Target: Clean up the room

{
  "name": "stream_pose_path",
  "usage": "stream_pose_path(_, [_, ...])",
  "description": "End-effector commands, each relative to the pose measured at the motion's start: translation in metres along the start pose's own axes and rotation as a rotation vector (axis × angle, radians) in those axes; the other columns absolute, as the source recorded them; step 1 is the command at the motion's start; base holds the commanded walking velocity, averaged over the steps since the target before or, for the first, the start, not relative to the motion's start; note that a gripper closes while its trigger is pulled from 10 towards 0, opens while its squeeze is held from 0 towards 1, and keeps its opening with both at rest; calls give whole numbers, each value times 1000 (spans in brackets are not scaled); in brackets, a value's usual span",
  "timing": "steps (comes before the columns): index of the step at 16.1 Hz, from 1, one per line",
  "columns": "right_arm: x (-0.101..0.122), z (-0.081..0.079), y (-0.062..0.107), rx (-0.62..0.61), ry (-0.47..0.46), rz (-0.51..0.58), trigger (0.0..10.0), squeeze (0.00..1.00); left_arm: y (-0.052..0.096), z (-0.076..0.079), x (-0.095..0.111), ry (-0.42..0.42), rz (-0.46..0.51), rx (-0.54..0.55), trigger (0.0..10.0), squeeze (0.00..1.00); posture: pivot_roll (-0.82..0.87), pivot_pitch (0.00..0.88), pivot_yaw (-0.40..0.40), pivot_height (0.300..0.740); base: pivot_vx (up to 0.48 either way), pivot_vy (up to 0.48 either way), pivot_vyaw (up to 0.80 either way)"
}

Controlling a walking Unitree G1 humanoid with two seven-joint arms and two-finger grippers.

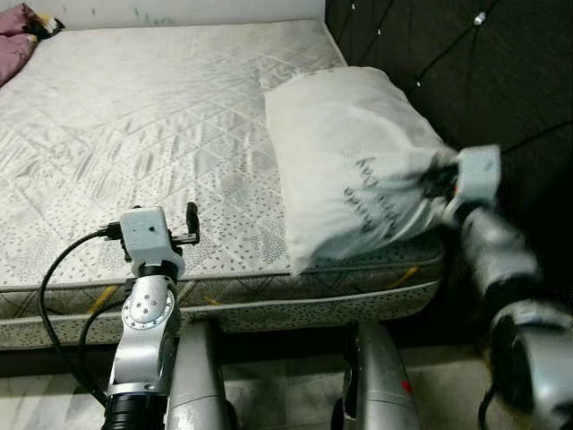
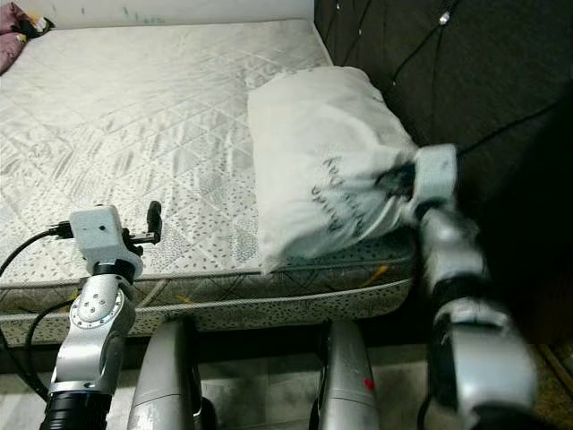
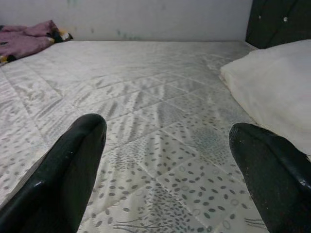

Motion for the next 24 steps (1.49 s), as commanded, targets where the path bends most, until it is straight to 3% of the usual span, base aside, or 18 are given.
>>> stream_pose_path(1, [24, -6, -3, 8, 7, 93, 10000, 1000, 1, 0, 0, -6, 0, -2, 10000, 0, -34, 0, 23, 519, 0, 0, 0])
stream_pose_path(2, [21, -15, 1, 5, 5, 115, 10000, 1000, 2, 0, -1, -7, -3, -4, 10000, 0, -36, 0, 24, 519, 0, 0, 0])
stream_pose_path(4, [23, -13, 5, -45, 38, 142, 10000, 1000, 2, -1, -1, -9, -6, -4, 10000, 0, -37, 0, 23, 519, 0, 0, 0])
stream_pose_path(8, [27, 22, 21, -228, 133, 170, 10000, 1000, 6, -3, -6, -13, -20, 0, 10000, 0, -43, 0, 19, 519, 0, 0, 0])
stream_pose_path(11, [33, 29, 29, -267, 137, 187, 10000, 1000, 7, -1, -8, -14, -25, -4, 10000, 0, -49, 0, 20, 519, 0, 0, 0])
stream_pose_path(13, [24, 22, 39, -260, 139, 174, 10000, 1000, 7, -1, -8, -16, -26, -8, 10000, 0, -55, 0, 17, 519, 0, 0, 0])
stream_pose_path(16, [-15, -8, 64, -219, 142, 67, 10000, 1000, 5, -1, -9, -20, -30, -8, 10000, 0, -55, 0, 16, 519, 0, 0, 0])
stream_pose_path(17, [-18, -8, 67, -240, 140, 55, 10000, 1000, 5, -1, -8, -20, -29, -8, 10000, 0, -54, 0, 17, 519, 0, 0, 0])
stream_pose_path(20, [4, 1, 63, -284, 135, 127, 10000, 1000, 5, -1, -8, -19, -29, -7, 10000, 0, -56, 0, 21, 519, 0, 0, 0])
stream_pose_path(21, [25, 3, 55, -298, 129, 189, 10000, 1000, 5, 0, -8, -18, -28, -9, 10000, 0, -57, 0, 23, 519, 0, 0, 0])
stream_pose_path(22, [33, 1, 50, -291, 118, 211, 10000, 1000, 4, 1, -7, -15, -25, -10, 10000, 0, -57, 0, 23, 519, 0, 0, 0])
stream_pose_path(23, [50, -6, 43, -277, 123, 253, 10000, 1000, 3, 3, -6, -12, -22, -13, 10000, 0, -51, 0, 22, 519, 0, 0, 0])
stream_pose_path(24, [74, -27, 31, -243, 134, 316, 10000, 1000, 2, 6, -5, -5, -17, -17, 10000, 0, -41, 0, 21, 519, 0, 0, 0])
Point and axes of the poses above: a point about 5 cm out from each wrist's last joint towards the gripper, its own y axis pointing back from the gripper into the wrist, its own x axis along the axis of the wrist's last joint, z = x × y, the point moved 6 cm from there along -y, pointing out of the wrist towards the gripper, and after that the axes turned 5 degrees about y, right-handed, at the moved point
